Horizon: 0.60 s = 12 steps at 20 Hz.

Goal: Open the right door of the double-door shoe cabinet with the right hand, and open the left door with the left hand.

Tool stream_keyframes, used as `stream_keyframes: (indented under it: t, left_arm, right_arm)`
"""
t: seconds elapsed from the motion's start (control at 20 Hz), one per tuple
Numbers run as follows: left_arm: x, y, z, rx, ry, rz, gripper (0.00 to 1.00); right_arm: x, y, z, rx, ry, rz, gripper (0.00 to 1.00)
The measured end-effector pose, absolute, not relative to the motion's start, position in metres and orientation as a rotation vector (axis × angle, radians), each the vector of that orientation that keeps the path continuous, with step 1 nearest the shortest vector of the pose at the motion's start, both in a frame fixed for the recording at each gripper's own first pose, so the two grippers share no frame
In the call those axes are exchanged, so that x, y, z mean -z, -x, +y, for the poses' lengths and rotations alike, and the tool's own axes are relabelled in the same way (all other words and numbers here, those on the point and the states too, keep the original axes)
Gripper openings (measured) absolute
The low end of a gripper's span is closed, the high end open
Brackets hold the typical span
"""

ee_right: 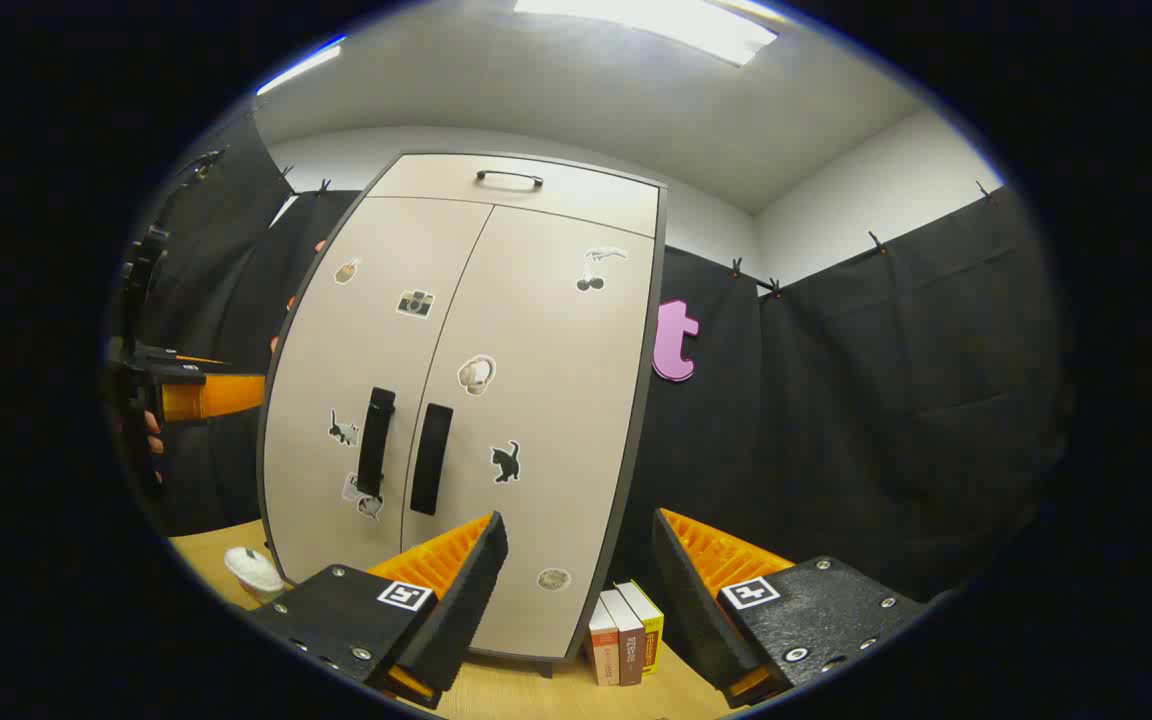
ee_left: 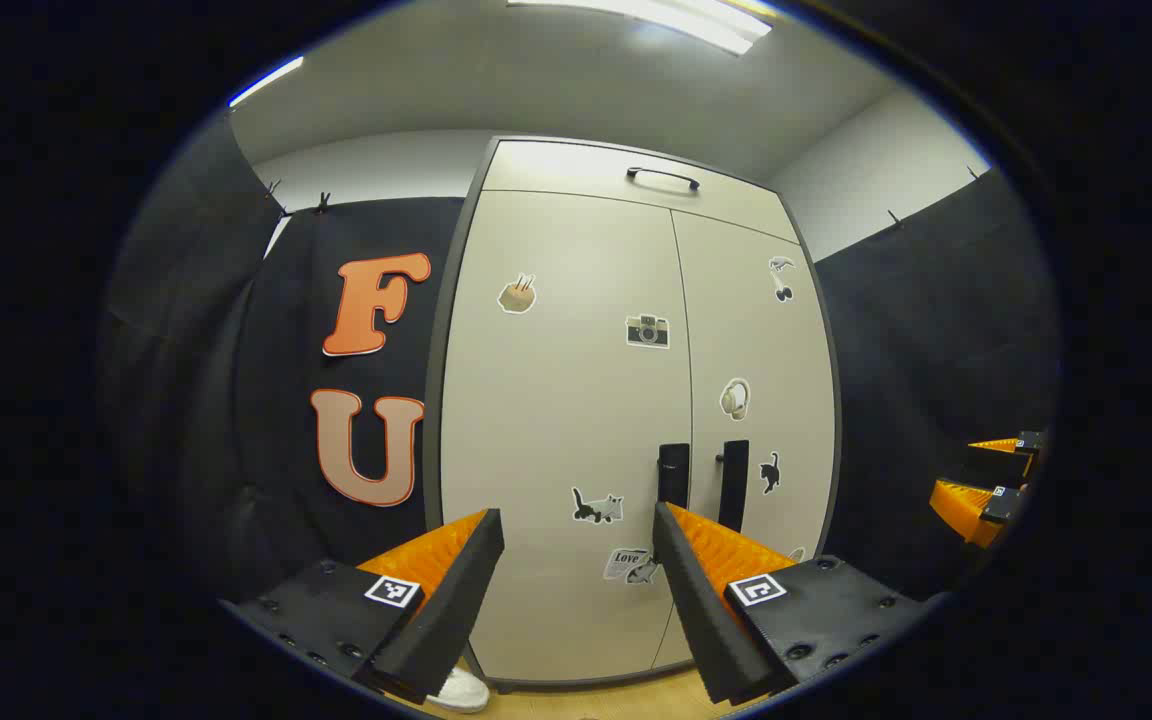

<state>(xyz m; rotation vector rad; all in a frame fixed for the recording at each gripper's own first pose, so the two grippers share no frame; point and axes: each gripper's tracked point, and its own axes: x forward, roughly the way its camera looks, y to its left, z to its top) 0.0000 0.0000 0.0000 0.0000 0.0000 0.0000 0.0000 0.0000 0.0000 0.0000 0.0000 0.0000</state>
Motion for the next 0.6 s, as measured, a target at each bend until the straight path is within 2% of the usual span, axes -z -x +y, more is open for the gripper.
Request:
stream_keyframes:
  t: [0.25, 0.4, 0.6]
  left_arm:
    - [-0.022, 0.004, -0.004, -0.035, -0.035, -0.031, 0.98]
    - [-0.027, 0.009, -0.01, -0.049, -0.024, -0.034, 0.96]
    - [-0.031, 0.014, -0.025, -0.073, -0.008, -0.037, 0.96]
  right_arm:
    - [-0.019, -0.009, -0.033, 0.017, -0.005, -0.008, 0.89]
    - [-0.026, -0.011, -0.05, 0.013, -0.027, -0.028, 0.94]
    - [-0.028, -0.013, -0.068, -0.004, -0.066, -0.036, 0.94]
